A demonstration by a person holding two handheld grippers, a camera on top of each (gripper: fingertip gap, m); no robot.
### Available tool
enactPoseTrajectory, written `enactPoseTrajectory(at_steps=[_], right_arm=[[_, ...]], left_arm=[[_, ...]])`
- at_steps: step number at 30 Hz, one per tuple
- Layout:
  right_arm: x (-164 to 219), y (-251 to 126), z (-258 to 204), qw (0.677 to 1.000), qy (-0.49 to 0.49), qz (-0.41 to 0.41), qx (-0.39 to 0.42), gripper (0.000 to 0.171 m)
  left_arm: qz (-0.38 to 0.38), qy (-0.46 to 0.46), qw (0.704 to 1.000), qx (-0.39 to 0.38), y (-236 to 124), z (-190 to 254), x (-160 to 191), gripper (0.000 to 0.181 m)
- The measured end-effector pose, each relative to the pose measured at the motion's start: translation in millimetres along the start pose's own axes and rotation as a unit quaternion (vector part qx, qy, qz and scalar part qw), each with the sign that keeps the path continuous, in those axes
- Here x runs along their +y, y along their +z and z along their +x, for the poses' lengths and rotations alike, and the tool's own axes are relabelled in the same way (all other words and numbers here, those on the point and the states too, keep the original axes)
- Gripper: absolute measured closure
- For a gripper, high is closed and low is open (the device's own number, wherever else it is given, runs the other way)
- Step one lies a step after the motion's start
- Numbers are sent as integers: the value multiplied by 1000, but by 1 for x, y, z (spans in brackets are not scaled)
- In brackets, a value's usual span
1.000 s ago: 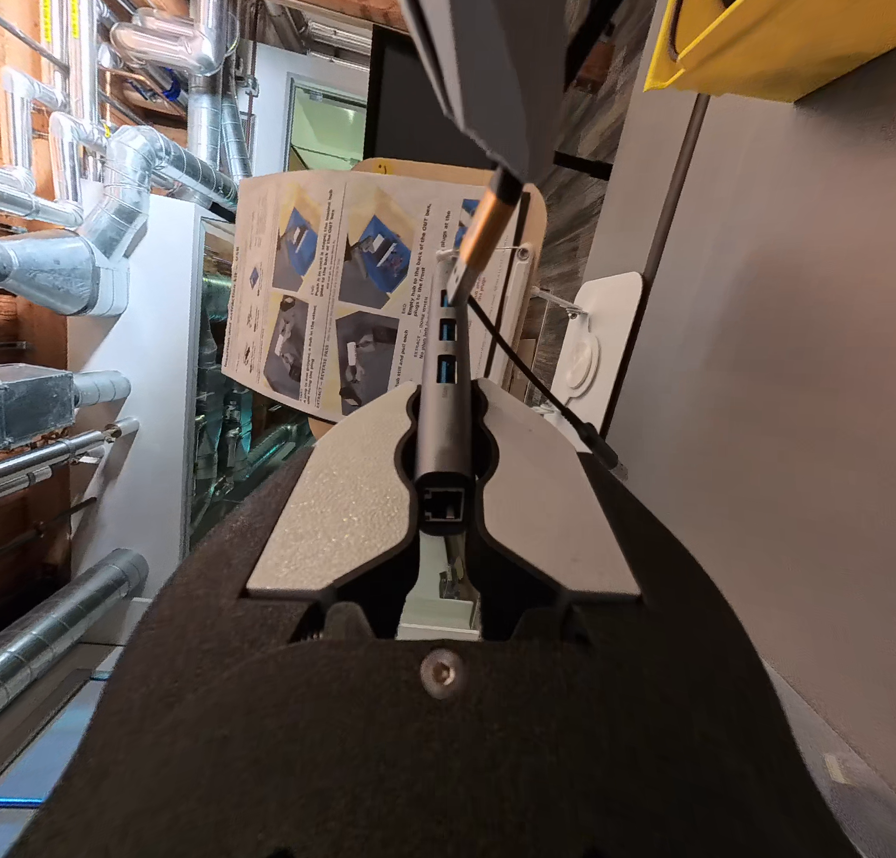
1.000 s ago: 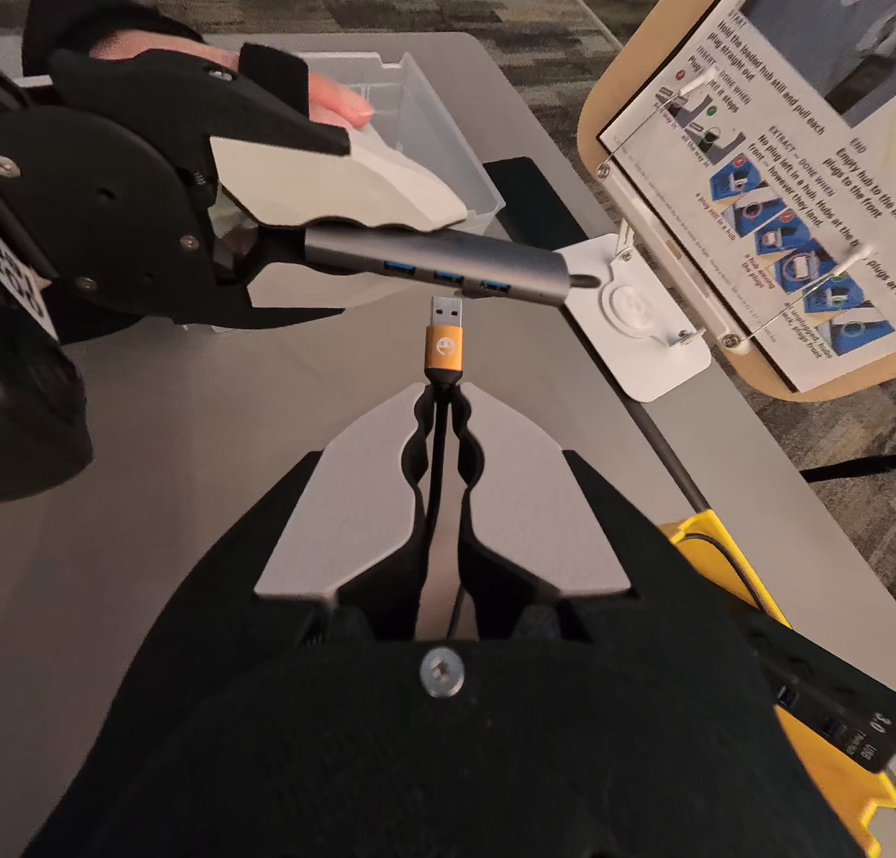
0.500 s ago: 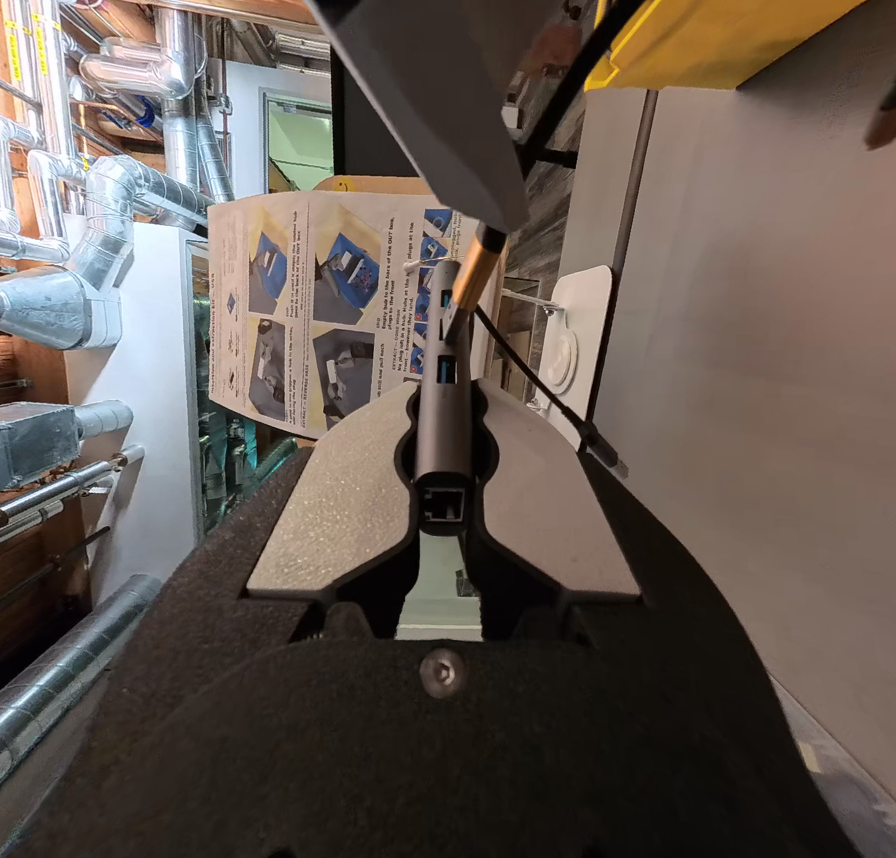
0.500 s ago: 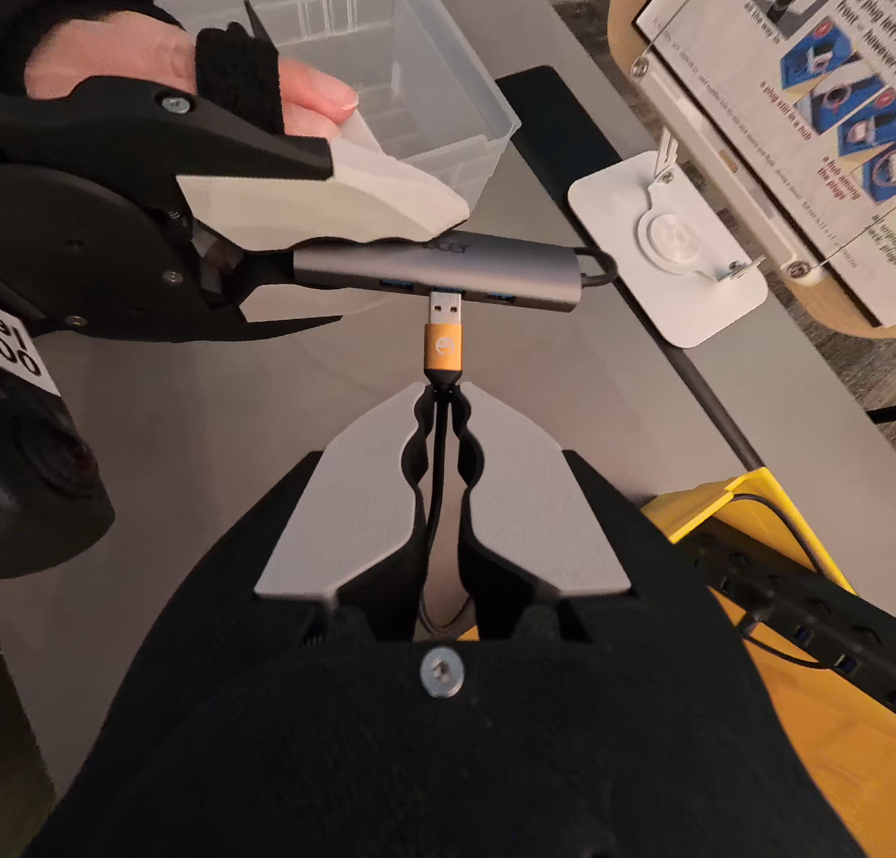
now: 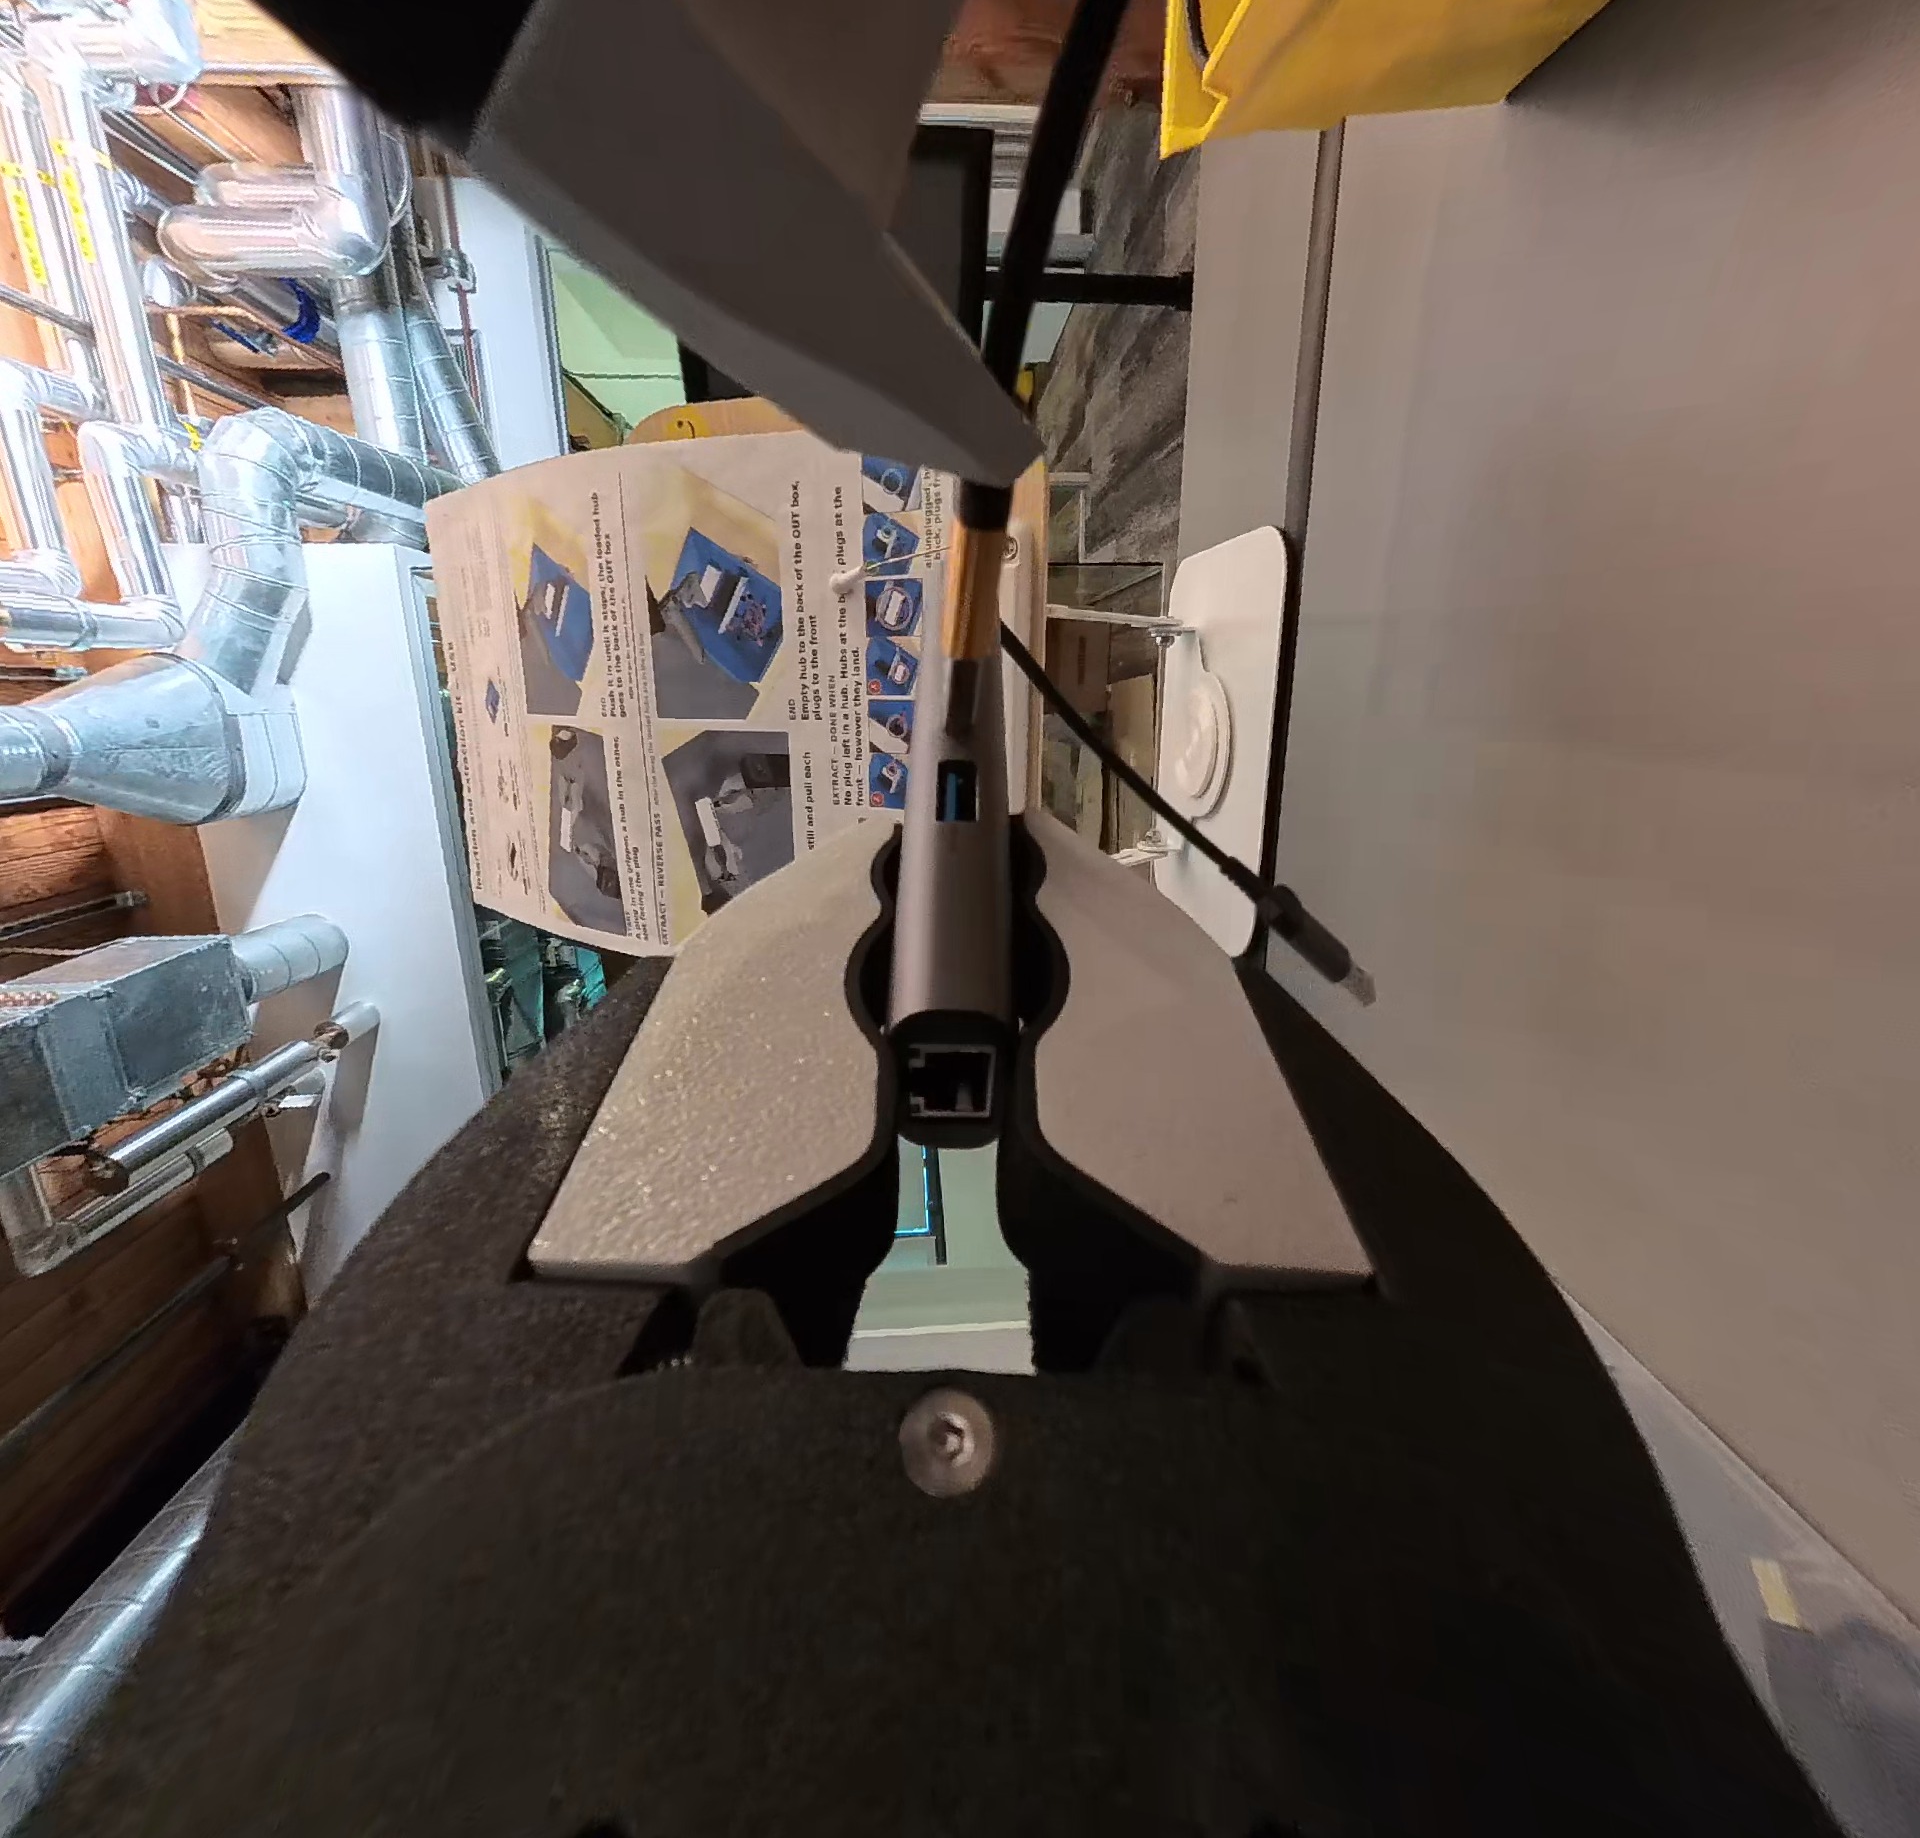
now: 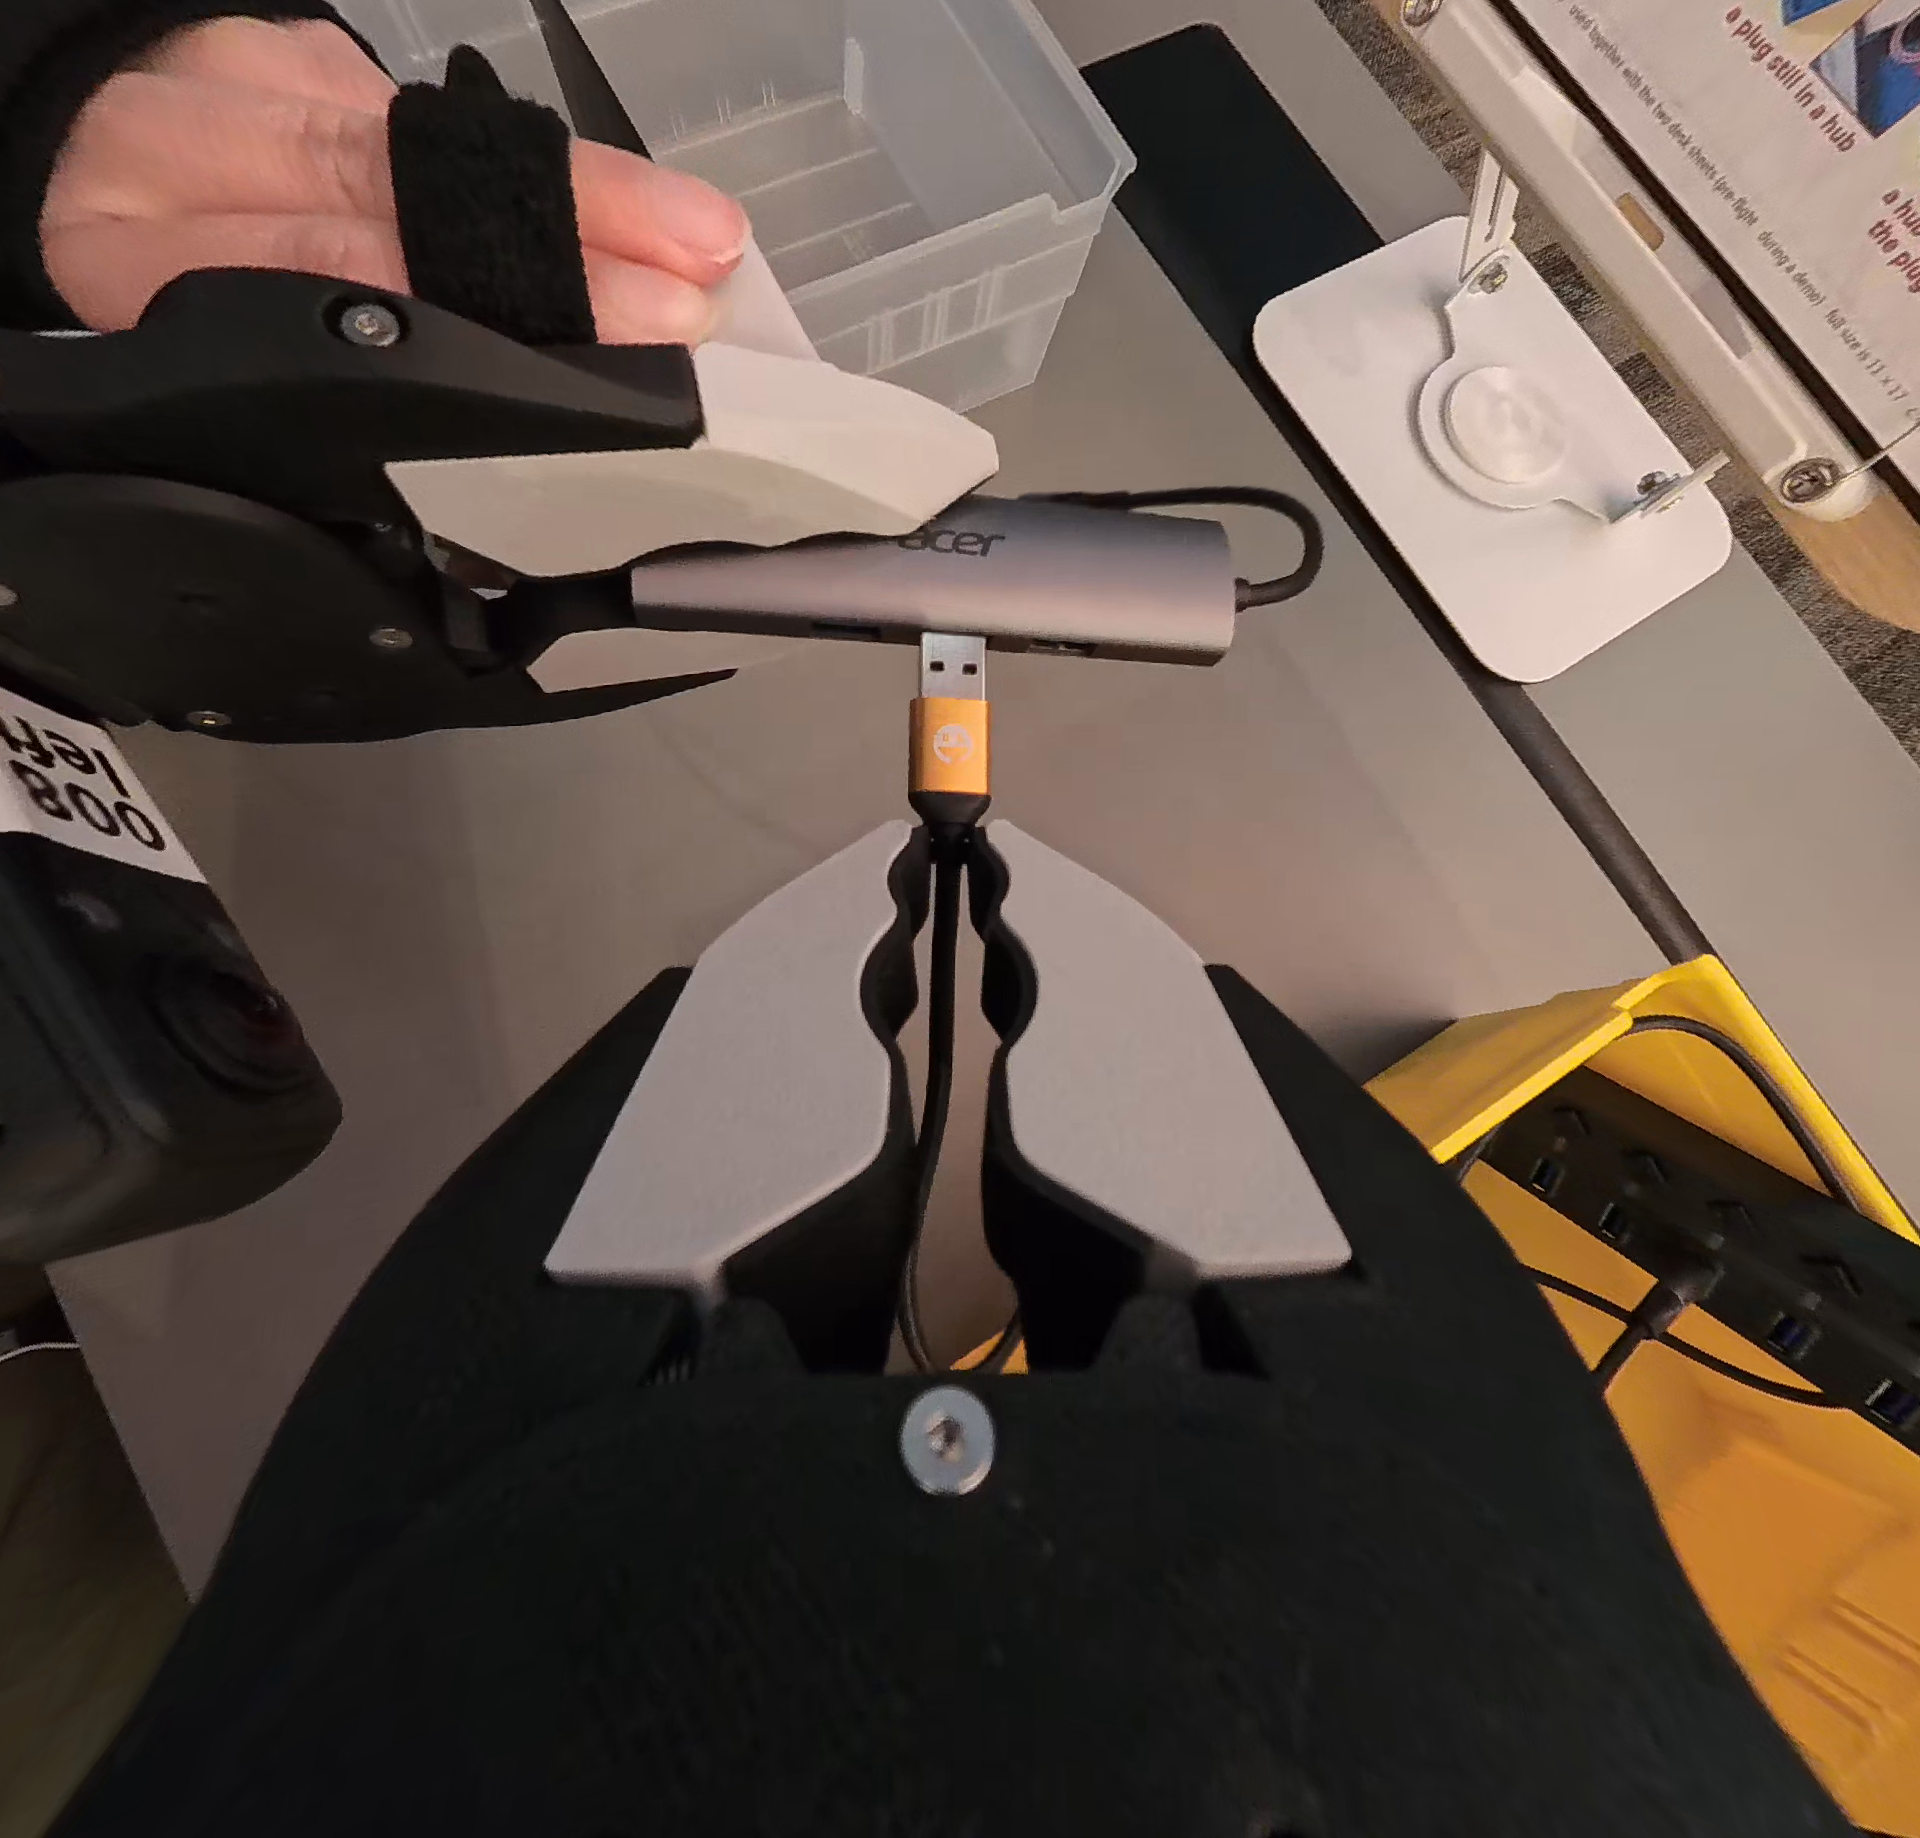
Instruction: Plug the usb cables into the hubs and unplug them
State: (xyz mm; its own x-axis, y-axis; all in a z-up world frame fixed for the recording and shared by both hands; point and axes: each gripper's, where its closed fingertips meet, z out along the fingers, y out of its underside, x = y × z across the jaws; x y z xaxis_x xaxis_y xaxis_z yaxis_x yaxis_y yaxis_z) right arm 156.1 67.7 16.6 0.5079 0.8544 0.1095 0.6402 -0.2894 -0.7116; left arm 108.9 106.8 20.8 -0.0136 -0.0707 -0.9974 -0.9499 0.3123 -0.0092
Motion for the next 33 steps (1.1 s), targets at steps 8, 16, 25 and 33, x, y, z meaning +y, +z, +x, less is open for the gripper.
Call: enactPoseTrajectory(at_steps=[8, 16, 25, 33], right_arm=[[4, 2, 0, 1000, 1, -12, 0, 163], [-6, 0, 0, 1000, -3, 17, 6, 163], [-47, -9, 0, 987, -26, 151, 52, 163], [-63, -13, -4, 973, -39, 217, 64, 163]], left_arm=[[11, -15, 1000, 7, -1, 1, -4, 165], [10, -13, 1000, 7, 0, 1, -2, 165], [3, -109, 994, -11, -3, -25, 19, 165], [4, -136, 990, -19, -7, -35, 27, 165]])
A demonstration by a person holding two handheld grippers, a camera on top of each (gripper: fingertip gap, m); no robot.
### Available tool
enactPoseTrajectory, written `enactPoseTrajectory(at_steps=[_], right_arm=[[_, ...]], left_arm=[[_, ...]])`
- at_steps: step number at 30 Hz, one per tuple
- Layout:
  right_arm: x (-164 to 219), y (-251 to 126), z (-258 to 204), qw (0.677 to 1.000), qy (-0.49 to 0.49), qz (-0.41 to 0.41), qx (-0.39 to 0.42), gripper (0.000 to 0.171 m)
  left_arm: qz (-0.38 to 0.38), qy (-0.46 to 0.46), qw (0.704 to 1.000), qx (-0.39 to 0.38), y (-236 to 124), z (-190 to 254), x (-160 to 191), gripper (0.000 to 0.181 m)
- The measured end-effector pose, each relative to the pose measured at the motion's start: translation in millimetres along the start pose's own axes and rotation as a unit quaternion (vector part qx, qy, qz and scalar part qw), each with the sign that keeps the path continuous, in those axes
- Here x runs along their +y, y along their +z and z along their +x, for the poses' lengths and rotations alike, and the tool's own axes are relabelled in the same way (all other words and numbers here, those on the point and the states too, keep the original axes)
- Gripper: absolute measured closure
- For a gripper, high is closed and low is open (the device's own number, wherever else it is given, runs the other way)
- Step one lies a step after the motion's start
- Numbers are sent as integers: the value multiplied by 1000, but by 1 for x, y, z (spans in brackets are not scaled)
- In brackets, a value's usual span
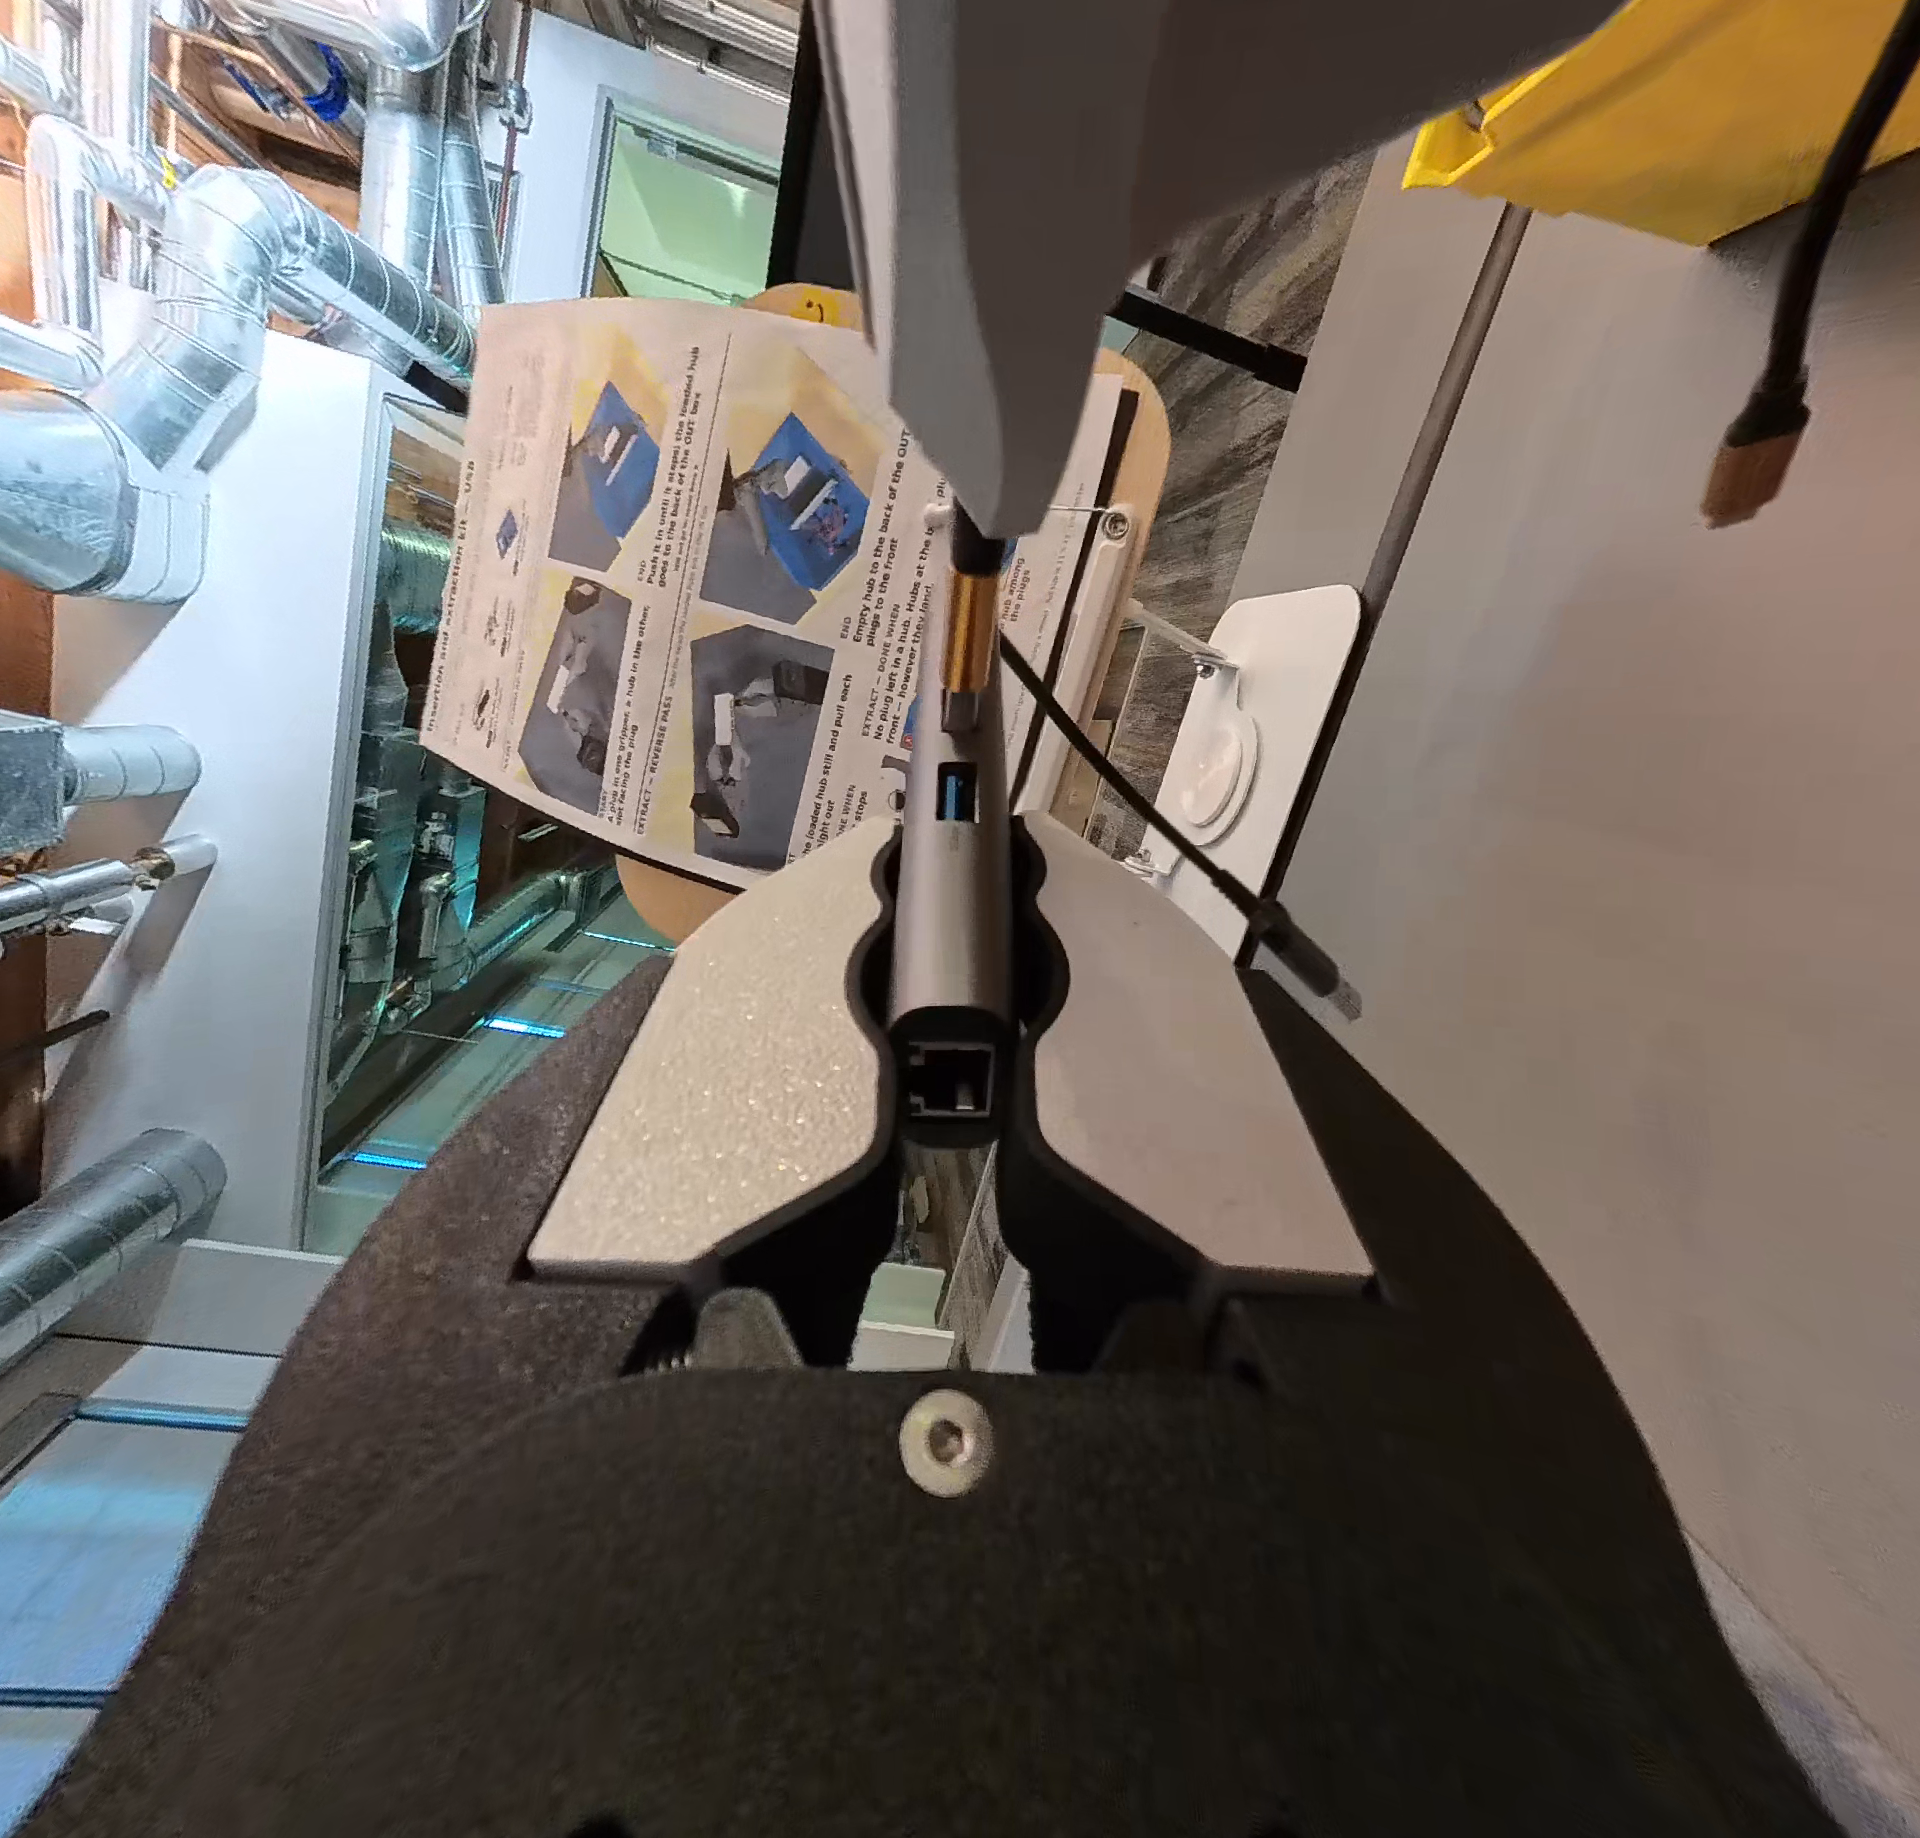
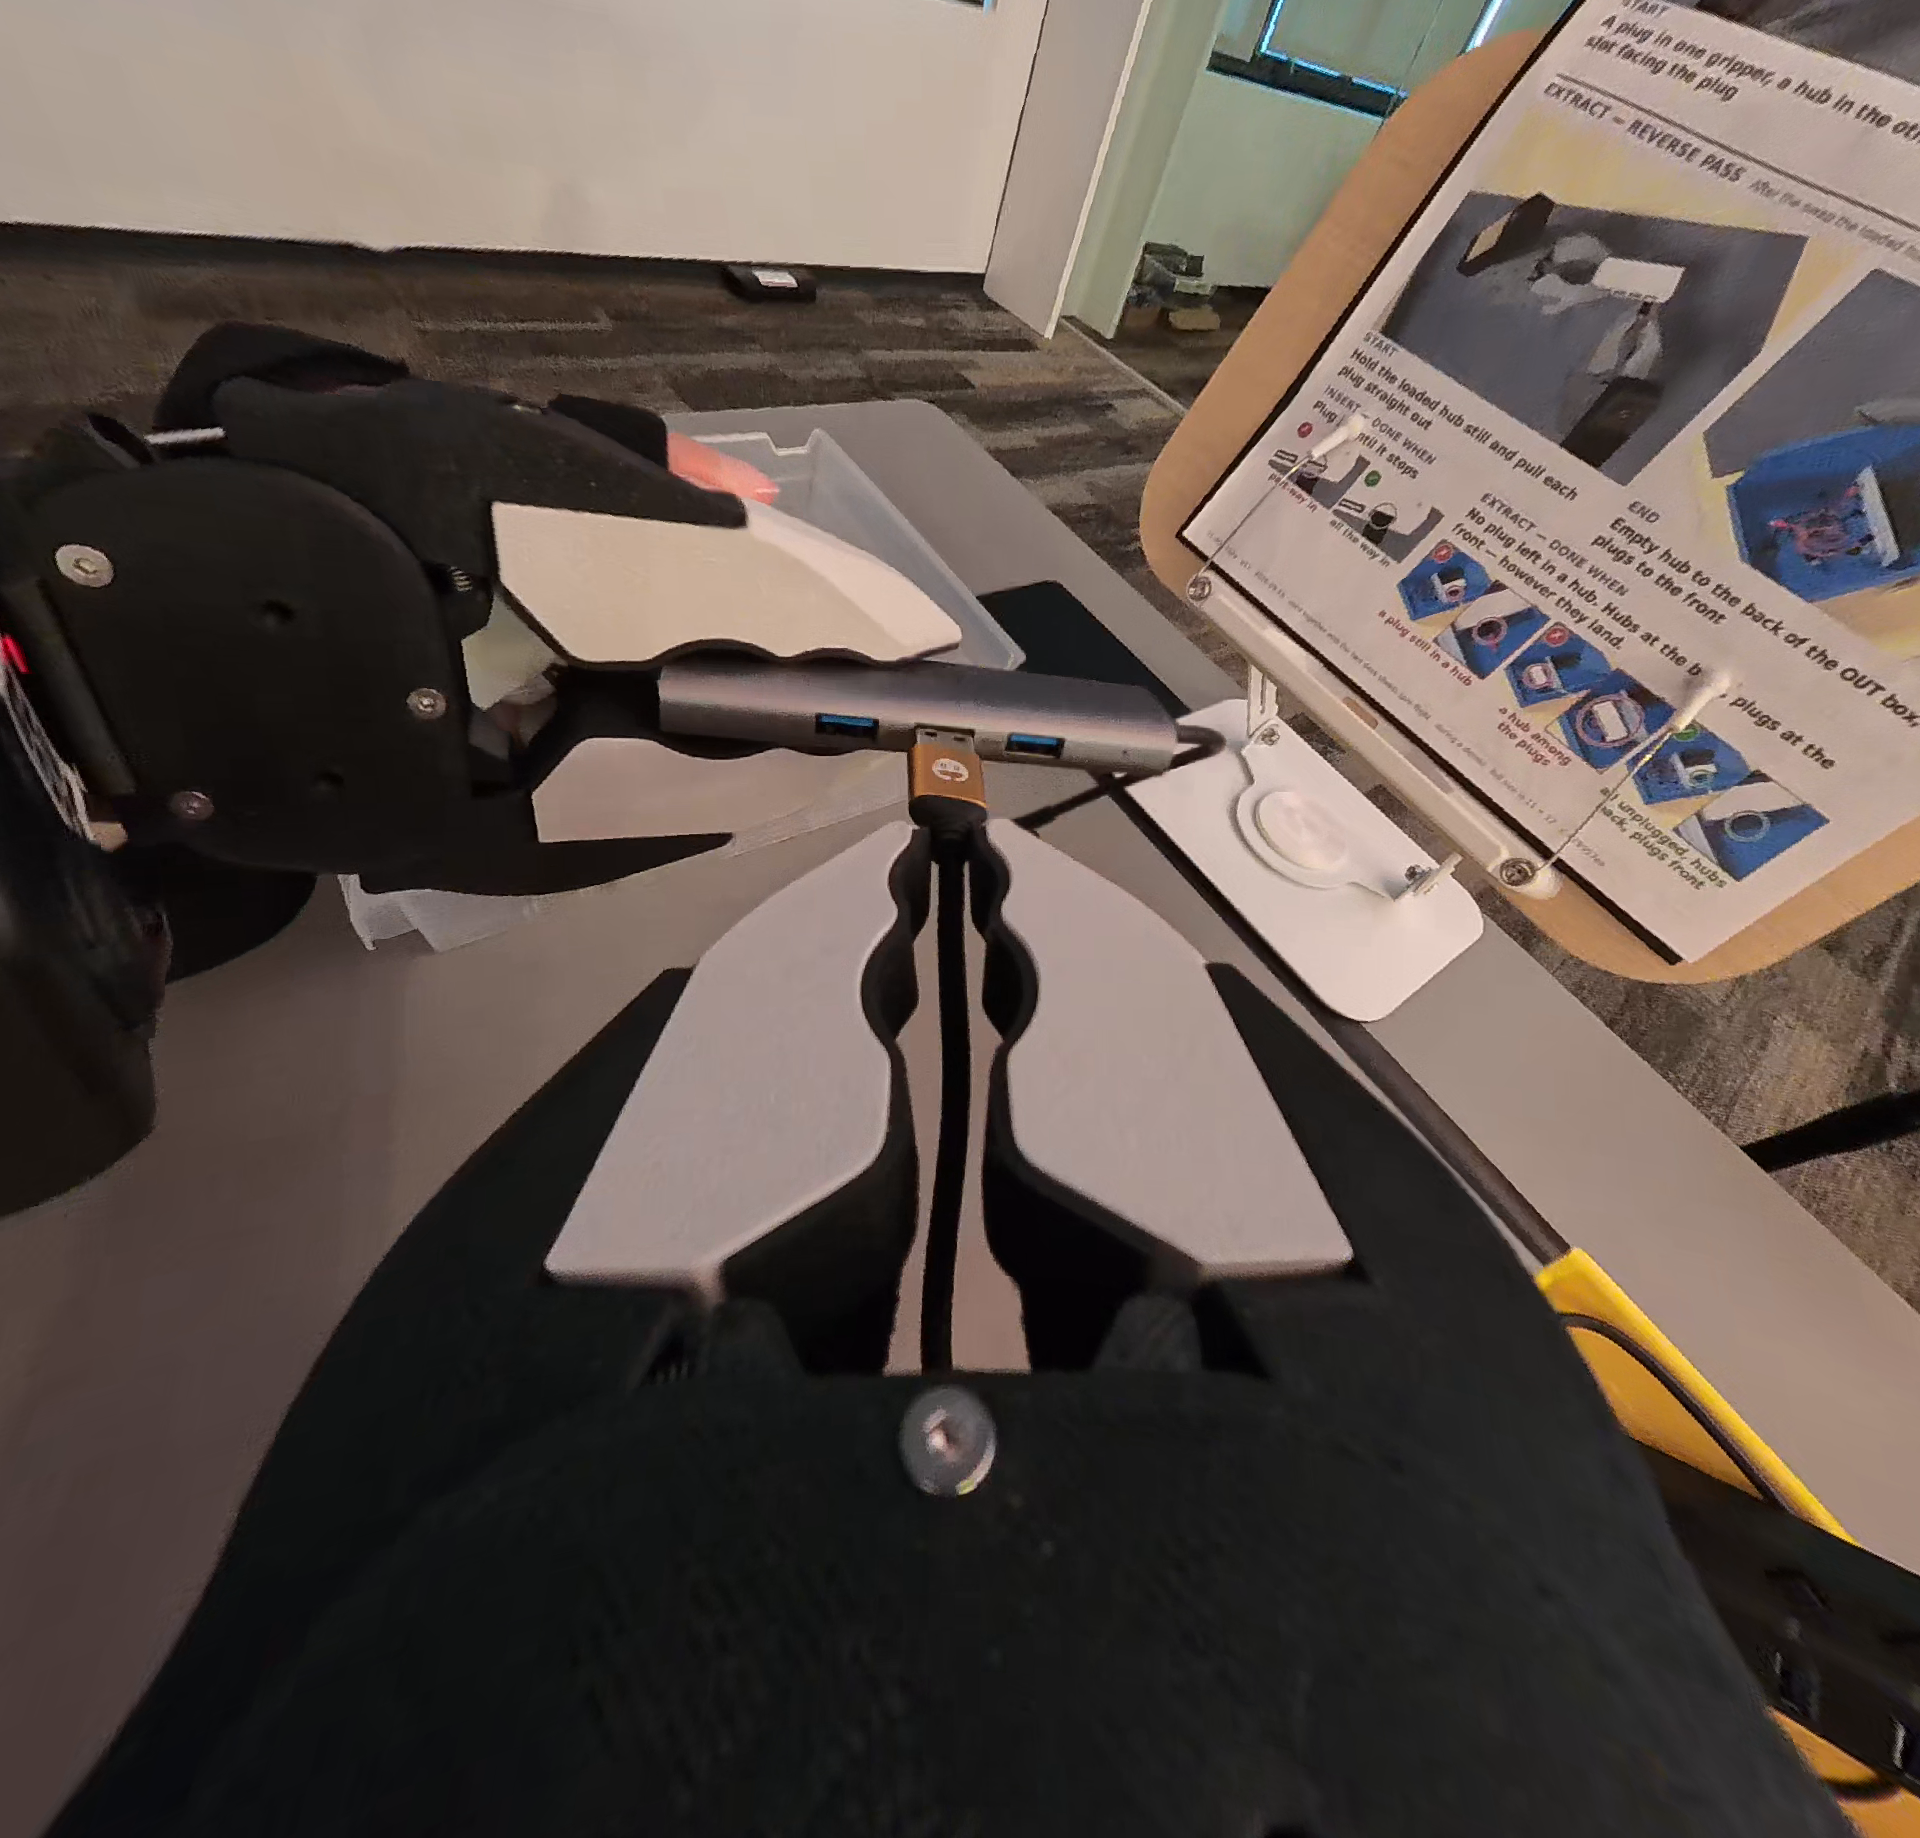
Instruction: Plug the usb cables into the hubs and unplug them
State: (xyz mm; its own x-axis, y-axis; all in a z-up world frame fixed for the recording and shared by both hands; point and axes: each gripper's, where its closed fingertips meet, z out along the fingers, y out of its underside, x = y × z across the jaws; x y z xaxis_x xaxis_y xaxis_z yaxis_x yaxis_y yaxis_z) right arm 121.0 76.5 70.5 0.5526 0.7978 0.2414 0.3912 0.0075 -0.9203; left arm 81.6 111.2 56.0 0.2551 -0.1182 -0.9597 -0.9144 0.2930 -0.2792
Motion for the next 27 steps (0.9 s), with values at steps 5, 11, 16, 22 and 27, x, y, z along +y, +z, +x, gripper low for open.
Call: enactPoseTrajectory(at_steps=[5, 11, 16, 22, 27], right_arm=[[-4, -4, -1, 1000, -4, 15, -4, 163], [-4, -7, -3, 1000, -25, 10, -12, 163], [-2, -9, -3, 999, -31, 3, -23, 163], [-5, -12, -3, 999, -25, 17, -35, 163], [-9, -14, -4, 999, -19, 26, -34, 163]], left_arm=[[11, 0, 1000, -15, -4, -6, -4, 165], [24, 19, 1000, -5, -6, -1, -7, 165], [37, 6, 999, 4, -6, 4, -11, 164], [49, -19, 999, 9, -7, 3, -14, 165], [52, -38, 998, 3, -8, 0, -15, 165]])
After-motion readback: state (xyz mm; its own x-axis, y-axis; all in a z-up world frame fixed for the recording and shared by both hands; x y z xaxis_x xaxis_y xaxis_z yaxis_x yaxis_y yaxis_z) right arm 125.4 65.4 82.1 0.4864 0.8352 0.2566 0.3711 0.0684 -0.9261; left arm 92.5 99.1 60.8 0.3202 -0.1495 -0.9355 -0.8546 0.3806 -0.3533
